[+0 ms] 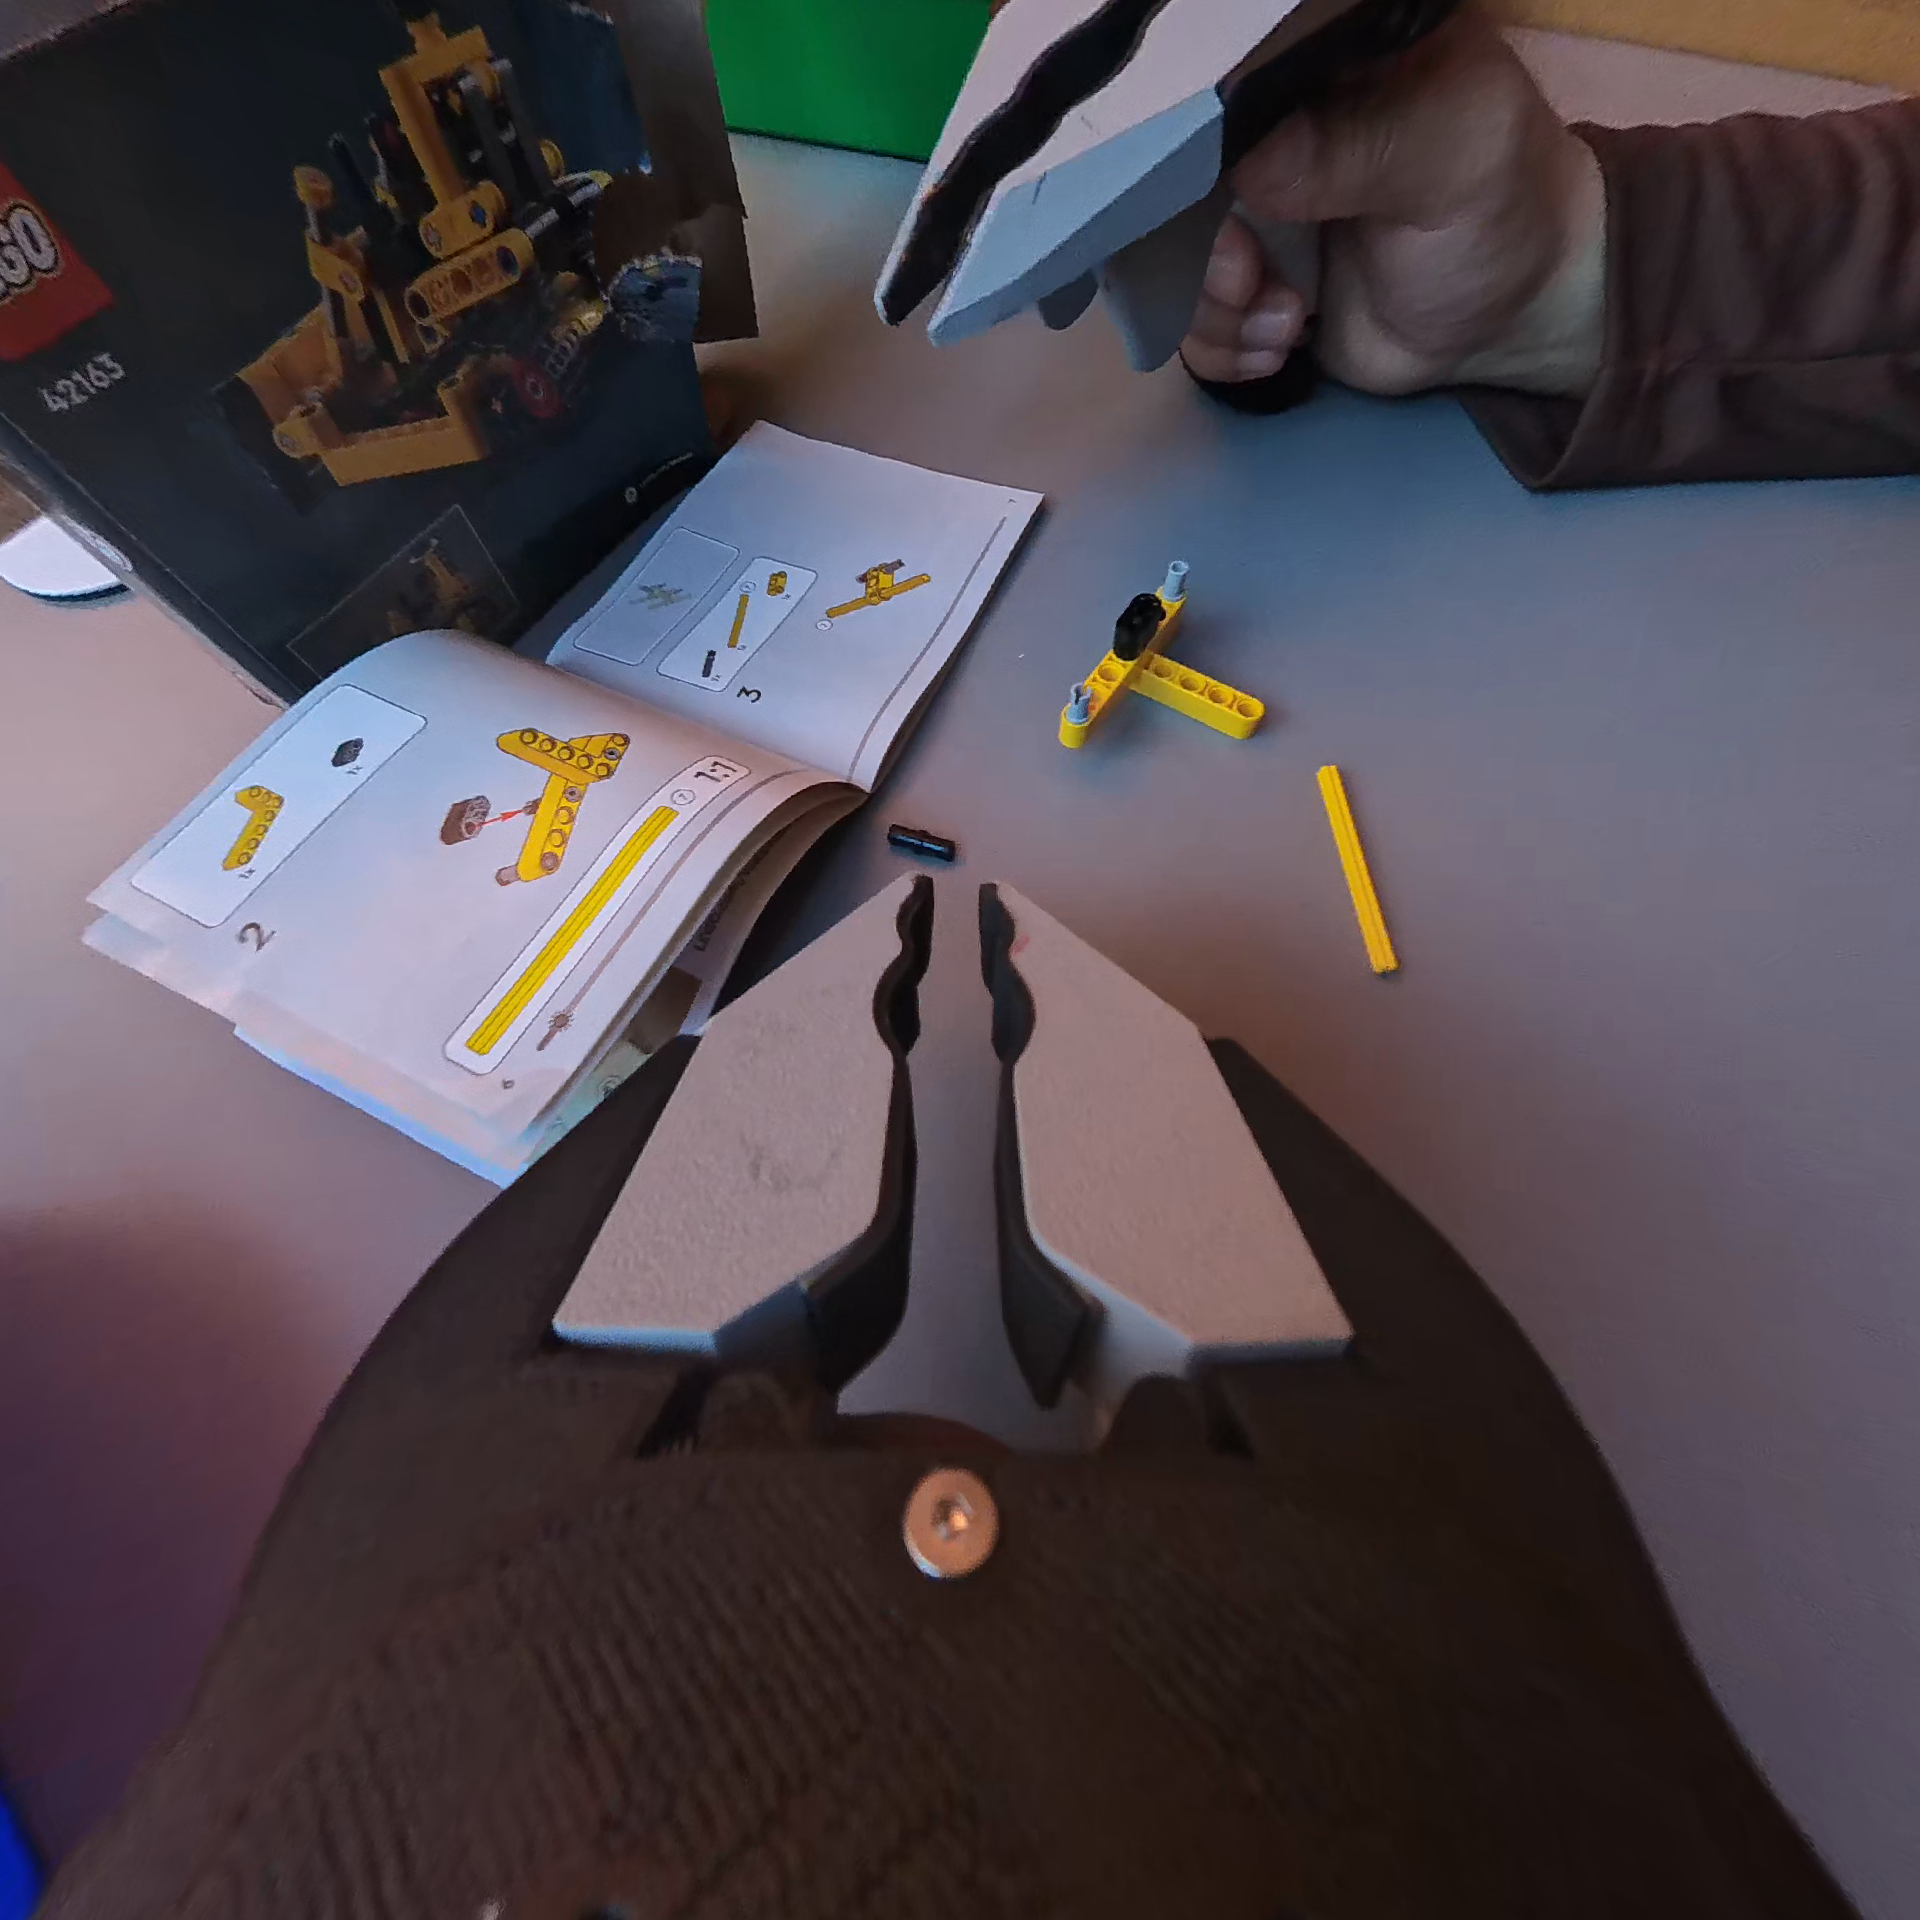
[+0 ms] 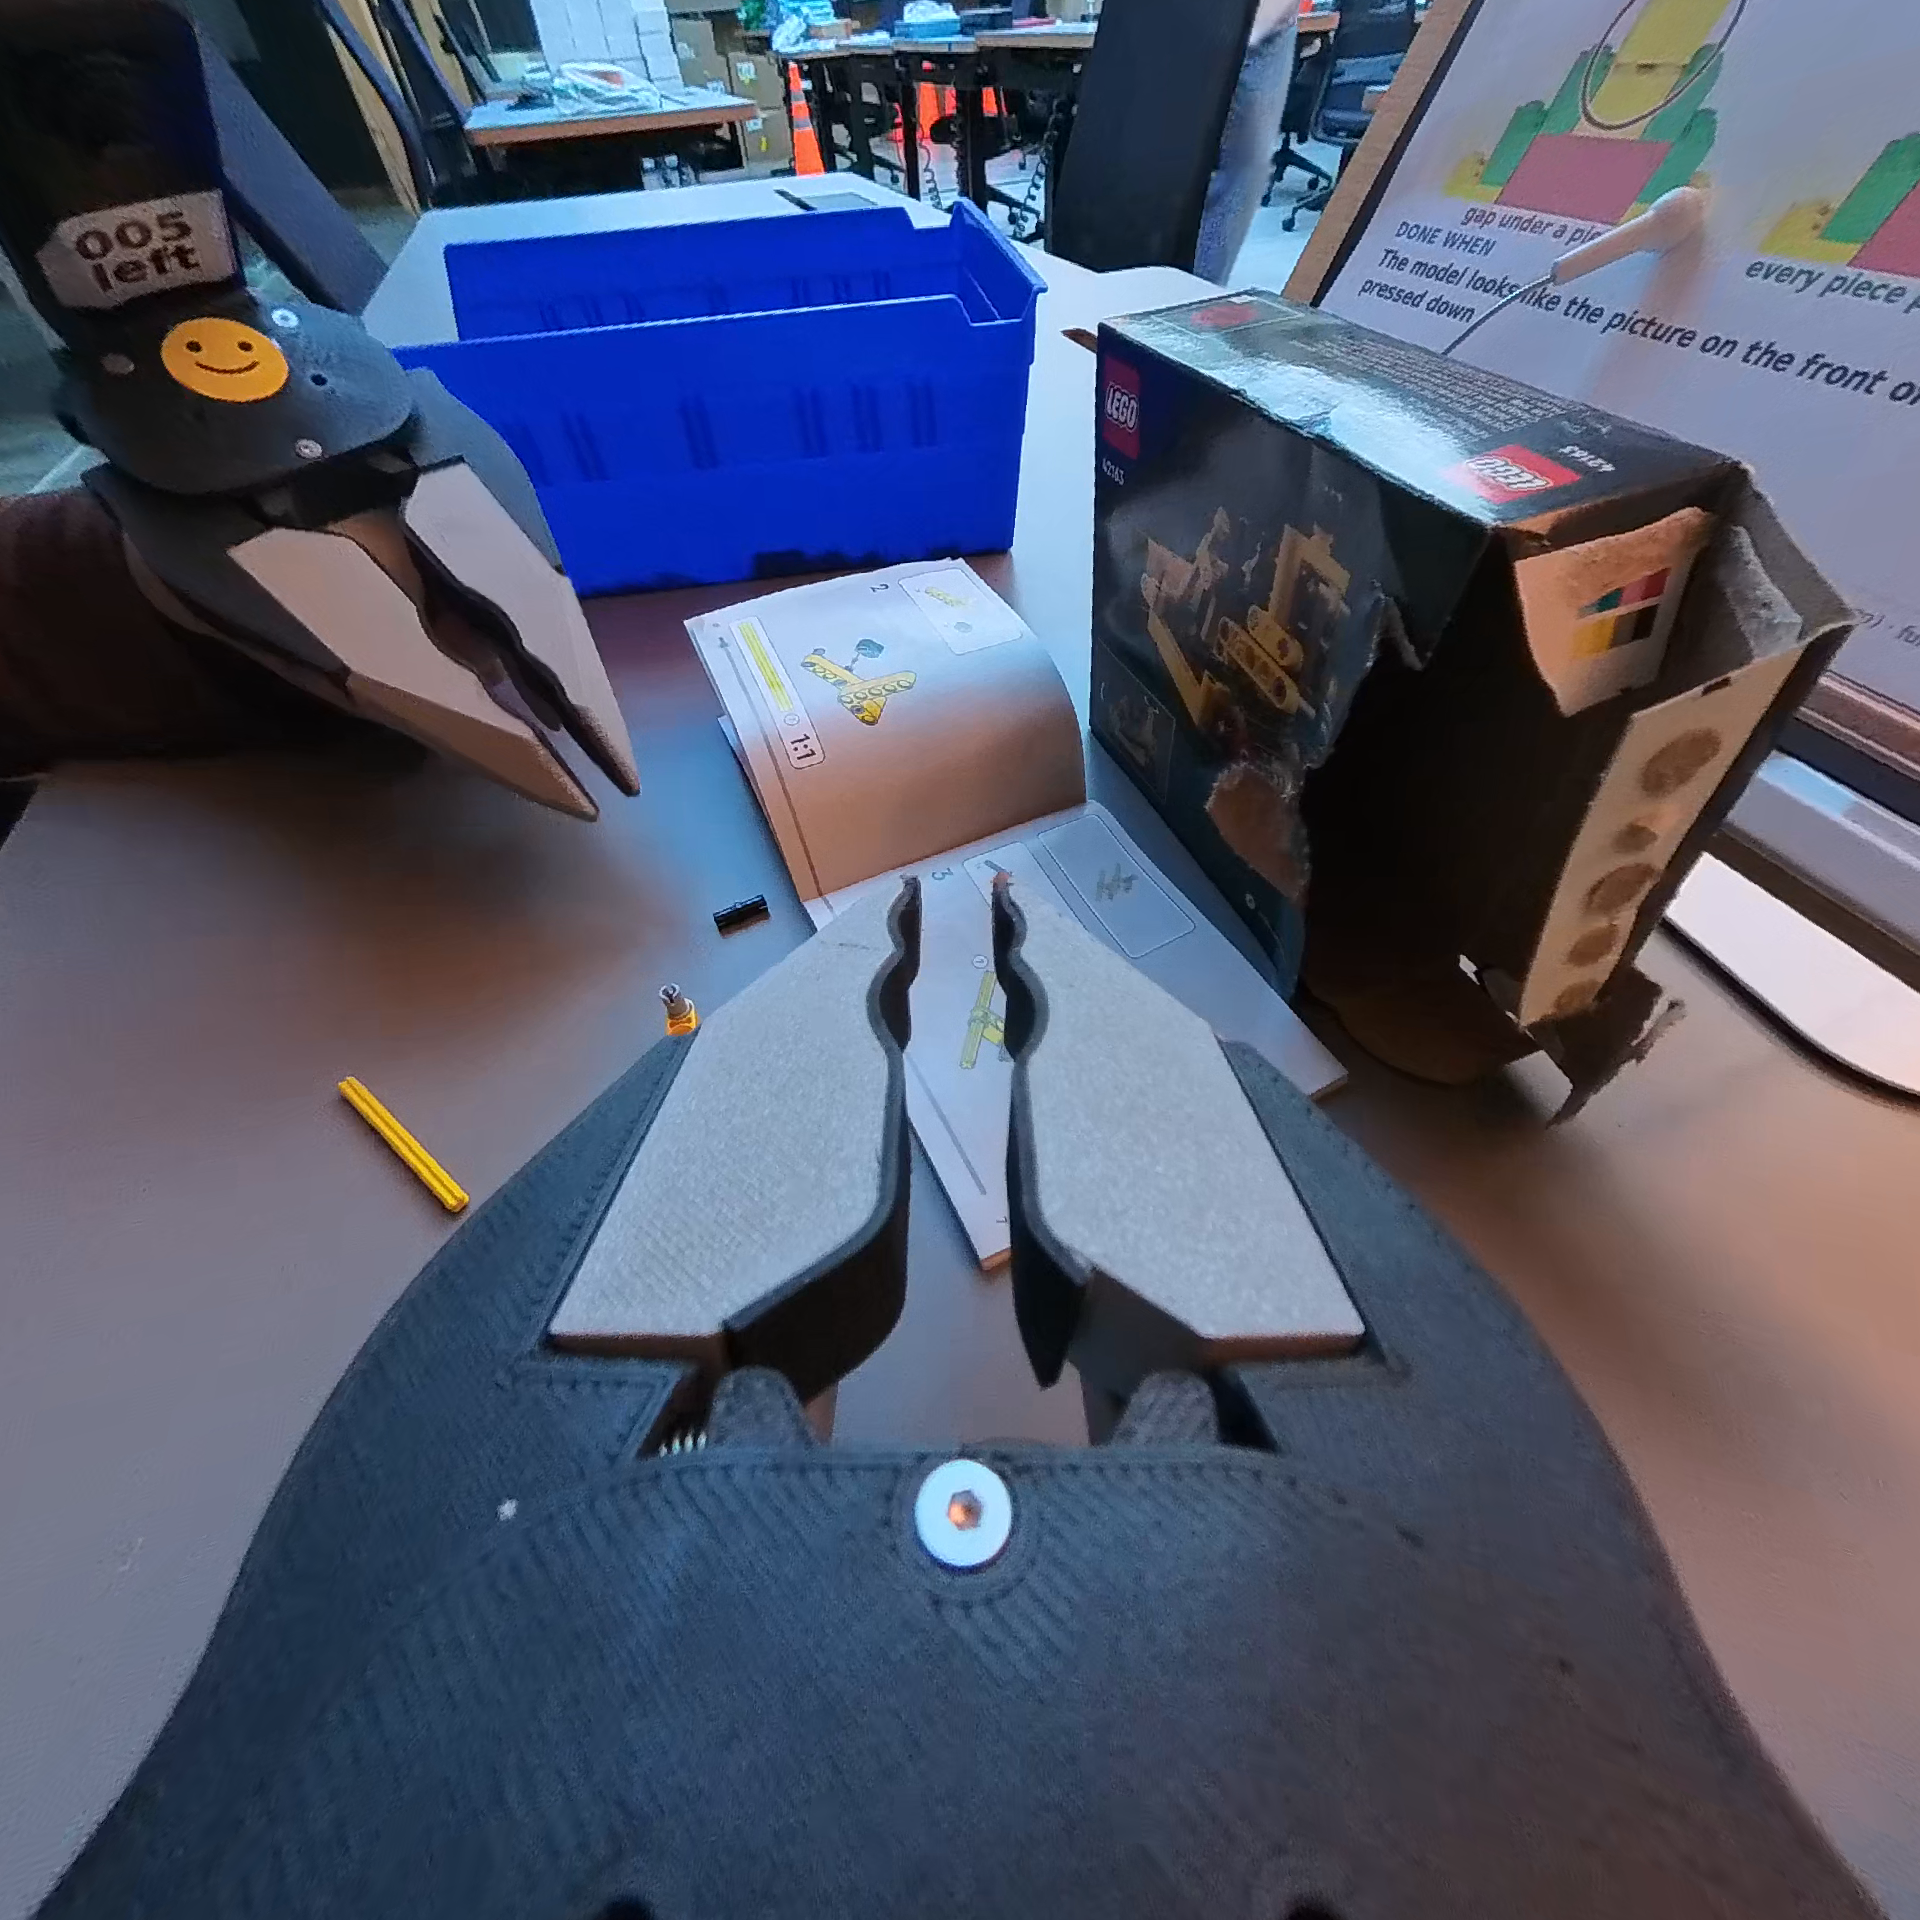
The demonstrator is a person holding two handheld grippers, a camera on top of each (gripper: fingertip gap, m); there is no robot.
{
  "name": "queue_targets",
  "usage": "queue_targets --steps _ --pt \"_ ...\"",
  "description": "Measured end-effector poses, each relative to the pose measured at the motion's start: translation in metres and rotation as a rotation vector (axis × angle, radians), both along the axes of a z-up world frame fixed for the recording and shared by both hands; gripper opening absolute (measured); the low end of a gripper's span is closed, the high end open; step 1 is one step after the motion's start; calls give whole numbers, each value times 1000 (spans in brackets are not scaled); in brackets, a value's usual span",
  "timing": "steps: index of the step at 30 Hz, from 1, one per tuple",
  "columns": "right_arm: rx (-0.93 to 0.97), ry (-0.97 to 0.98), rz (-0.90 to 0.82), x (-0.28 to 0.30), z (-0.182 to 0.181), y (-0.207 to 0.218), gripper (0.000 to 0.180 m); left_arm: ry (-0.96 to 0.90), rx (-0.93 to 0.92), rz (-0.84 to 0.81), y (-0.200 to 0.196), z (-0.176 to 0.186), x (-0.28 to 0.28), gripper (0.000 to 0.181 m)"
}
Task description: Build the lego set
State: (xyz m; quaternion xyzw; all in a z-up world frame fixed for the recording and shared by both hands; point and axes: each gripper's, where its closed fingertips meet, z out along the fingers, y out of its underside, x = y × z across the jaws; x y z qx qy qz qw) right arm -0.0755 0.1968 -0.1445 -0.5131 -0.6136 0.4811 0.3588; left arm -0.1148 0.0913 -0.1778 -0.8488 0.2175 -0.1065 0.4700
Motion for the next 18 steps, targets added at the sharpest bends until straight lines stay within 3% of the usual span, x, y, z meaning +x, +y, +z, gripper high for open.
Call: queue_targets --steps 1,18 --pt "0 0 0 0 0 0 11 -6 2 7 0 1 -1 5" --pt "-8 2 10 0 1 -1 12 19 9 22 2 0 -6 5"
